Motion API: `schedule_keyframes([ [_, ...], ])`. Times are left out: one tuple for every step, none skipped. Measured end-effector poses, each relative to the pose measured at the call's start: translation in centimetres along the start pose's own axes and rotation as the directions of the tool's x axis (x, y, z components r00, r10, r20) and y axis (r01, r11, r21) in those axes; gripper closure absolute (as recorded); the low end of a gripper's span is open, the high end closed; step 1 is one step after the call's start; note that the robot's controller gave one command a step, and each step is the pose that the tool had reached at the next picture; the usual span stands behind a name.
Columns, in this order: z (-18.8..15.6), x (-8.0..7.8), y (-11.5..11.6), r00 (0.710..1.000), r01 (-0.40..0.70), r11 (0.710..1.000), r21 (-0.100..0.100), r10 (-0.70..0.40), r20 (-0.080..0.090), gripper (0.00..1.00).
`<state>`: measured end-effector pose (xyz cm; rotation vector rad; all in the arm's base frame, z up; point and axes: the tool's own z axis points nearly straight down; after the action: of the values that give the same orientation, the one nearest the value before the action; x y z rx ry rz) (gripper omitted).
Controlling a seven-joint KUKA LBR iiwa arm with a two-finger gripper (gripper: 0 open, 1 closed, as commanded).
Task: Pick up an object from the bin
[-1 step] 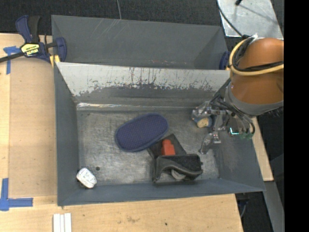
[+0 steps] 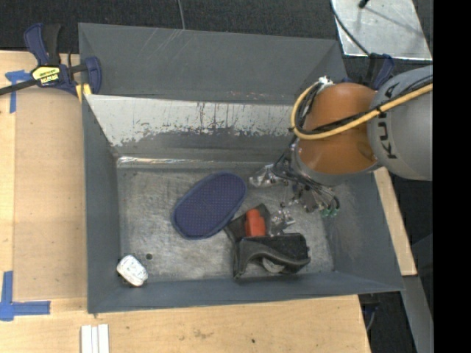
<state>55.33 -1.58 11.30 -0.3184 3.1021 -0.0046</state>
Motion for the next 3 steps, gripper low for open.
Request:
schedule_keyframes([
  [2.06, -2.70, 2.97, 0.997, 0.080, 0.997, 0.005, -0.080, -0.014, 0.00],
  [1.74, -3.00, 3.35, 0.997, 0.078, 0.997, -0.002, -0.078, -0.003, 1.00],
  [2.65, -2.84, 3.59, 0.997, 0.078, 0.997, -0.003, -0.078, 0.007, 0.00],
])
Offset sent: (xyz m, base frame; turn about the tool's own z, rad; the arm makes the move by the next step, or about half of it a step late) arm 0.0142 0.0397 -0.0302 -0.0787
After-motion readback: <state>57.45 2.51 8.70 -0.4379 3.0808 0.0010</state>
